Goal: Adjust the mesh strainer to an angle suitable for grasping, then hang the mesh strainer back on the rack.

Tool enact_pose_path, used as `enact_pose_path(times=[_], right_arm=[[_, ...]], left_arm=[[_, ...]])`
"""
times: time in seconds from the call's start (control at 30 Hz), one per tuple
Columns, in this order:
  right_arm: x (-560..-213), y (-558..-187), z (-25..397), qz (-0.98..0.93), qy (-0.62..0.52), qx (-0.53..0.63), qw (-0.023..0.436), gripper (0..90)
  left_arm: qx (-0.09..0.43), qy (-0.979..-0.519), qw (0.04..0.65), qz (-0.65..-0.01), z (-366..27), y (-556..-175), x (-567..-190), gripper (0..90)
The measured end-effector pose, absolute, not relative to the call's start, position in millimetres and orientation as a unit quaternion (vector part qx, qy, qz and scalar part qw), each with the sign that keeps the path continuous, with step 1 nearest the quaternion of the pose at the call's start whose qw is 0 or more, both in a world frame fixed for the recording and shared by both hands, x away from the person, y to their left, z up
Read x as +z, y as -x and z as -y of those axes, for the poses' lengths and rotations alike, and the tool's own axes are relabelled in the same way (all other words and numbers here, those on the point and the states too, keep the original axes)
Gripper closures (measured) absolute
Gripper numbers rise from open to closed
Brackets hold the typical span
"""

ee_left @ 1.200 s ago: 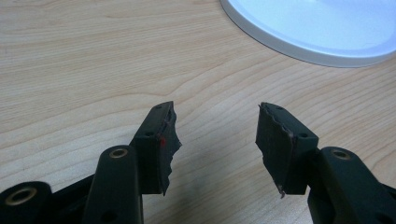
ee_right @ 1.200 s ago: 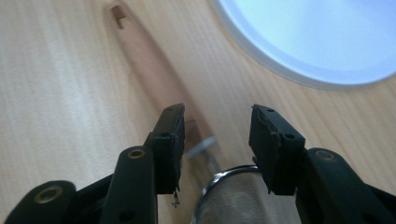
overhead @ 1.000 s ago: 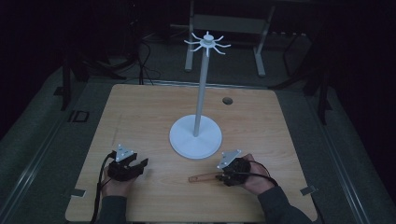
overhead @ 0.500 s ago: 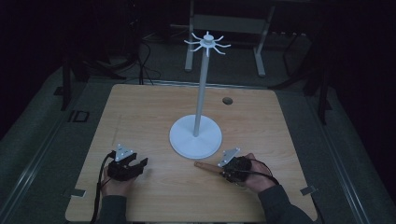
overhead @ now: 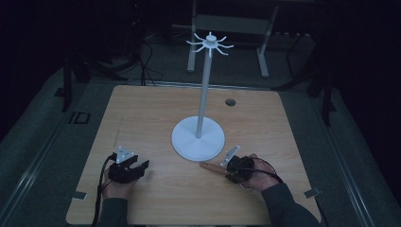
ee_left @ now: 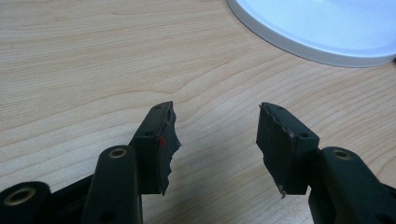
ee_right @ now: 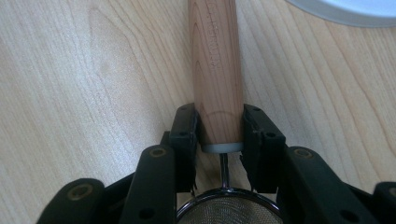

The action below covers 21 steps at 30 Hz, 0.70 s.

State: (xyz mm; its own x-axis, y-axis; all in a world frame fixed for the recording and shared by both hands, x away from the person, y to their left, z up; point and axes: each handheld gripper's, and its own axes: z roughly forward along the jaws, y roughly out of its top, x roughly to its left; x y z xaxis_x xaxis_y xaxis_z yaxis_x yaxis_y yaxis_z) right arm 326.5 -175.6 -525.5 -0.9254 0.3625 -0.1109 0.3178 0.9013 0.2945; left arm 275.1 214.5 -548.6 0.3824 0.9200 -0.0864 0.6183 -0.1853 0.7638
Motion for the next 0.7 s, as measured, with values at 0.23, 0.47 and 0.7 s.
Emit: enact_pose_path(times=[0.23,0.47,0.7], right_arm=[[-527.4,-323.4,179.8,-0.968,-0.175,0.166,0.076,68.9],[-527.9,-321.6,181.6,-0.965,-0.174,0.179,0.082,68.9],[-522.5,-321.3,185.9,-0.959,-0.180,0.201,0.087,69.2]], left_arm=[[0.203,-0.741,0.374,-0.518,-214.6,-274.9,-548.1,47.1],[0.205,-0.741,0.373,-0.519,-214.6,-274.6,-547.9,47.1],[0.206,-0.741,0.372,-0.519,-215.2,-274.5,-547.6,47.2]])
